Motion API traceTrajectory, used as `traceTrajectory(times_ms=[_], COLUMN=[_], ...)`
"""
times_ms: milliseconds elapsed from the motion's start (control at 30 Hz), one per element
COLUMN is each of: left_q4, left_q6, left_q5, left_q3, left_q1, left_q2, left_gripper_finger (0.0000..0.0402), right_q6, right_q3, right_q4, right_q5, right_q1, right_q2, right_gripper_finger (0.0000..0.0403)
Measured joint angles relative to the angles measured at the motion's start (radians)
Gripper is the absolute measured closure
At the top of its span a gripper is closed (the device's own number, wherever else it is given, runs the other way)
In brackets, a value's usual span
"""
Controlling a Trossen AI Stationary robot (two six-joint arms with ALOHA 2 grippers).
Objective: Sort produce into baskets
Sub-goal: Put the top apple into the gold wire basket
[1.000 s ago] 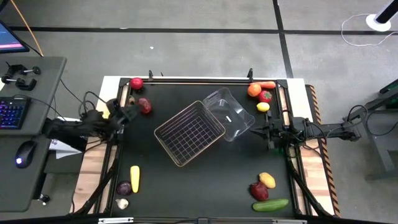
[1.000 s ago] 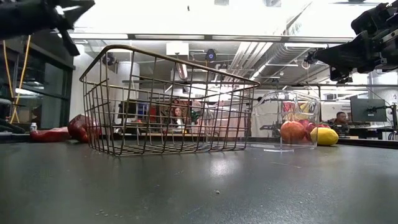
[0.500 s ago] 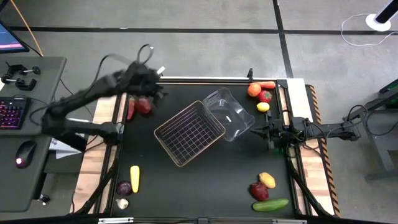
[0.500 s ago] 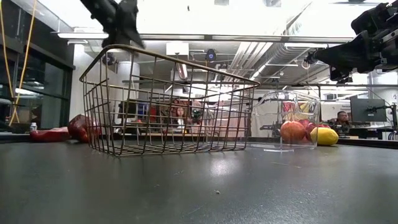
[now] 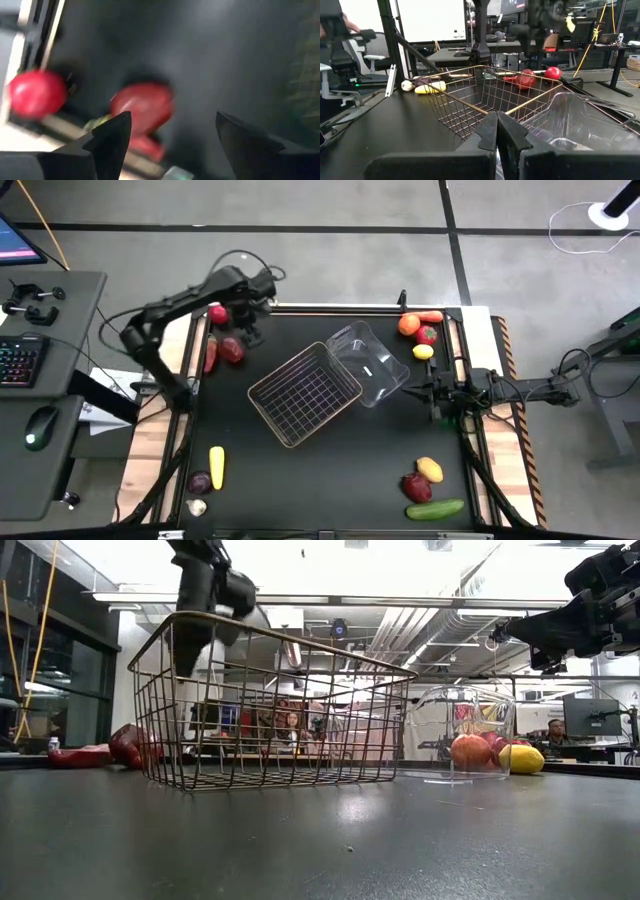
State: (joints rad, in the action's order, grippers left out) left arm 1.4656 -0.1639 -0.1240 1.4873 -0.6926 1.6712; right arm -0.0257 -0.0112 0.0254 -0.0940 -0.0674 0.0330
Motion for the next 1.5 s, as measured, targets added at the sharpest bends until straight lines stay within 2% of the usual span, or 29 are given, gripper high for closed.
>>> traceTrajectory(times_ms=[100, 233, 467, 867, 933, 1067, 1167, 1267, 1500], left_q4=[0.076, 0.106, 0.106, 0.106, 0.106, 0.105, 0.097, 0.090, 0.081], left_q6=[-0.050, -0.120, -0.118, 0.127, 0.119, 0.034, 0.029, 0.012, 0.023], left_q5=[-0.107, -0.164, -0.172, -0.187, -0.179, -0.099, -0.097, -0.101, -0.132], left_q3=[0.000, 0.000, -0.022, -0.073, -0.073, -0.073, -0.073, -0.076, -0.127], left_q1=[0.000, 0.000, -0.001, 0.003, 0.002, -0.006, -0.014, -0.036, -0.078], left_q2=[0.074, 0.163, 0.207, 0.195, 0.195, 0.195, 0.195, 0.195, 0.196], left_gripper_finger=[0.0121, 0.0121, 0.0121, 0.0121, 0.0121, 0.0121, 0.0119, 0.0104, 0.0039], right_q6=[0.000, 0.000, 0.000, 0.000, 0.000, 0.000, 0.000, 0.000, 0.000], right_q3=[0.000, 0.000, 0.000, 0.000, 0.000, 0.000, 0.000, 0.000, 0.000], right_q4=[0.000, 0.000, 0.000, 0.000, 0.000, 0.000, 0.000, 0.000, 0.000], right_q5=[0.000, 0.000, 0.000, 0.000, 0.000, 0.000, 0.000, 0.000, 0.000], right_q1=[0.000, 0.000, 0.000, 0.000, 0.000, 0.000, 0.000, 0.000, 0.000], right_q2=[0.000, 0.000, 0.000, 0.000, 0.000, 0.000, 0.000, 0.000, 0.000], right_gripper_finger=[0.0402, 0.0402, 0.0402, 0.0402, 0.0402, 0.0402, 0.0402, 0.0402, 0.0402])
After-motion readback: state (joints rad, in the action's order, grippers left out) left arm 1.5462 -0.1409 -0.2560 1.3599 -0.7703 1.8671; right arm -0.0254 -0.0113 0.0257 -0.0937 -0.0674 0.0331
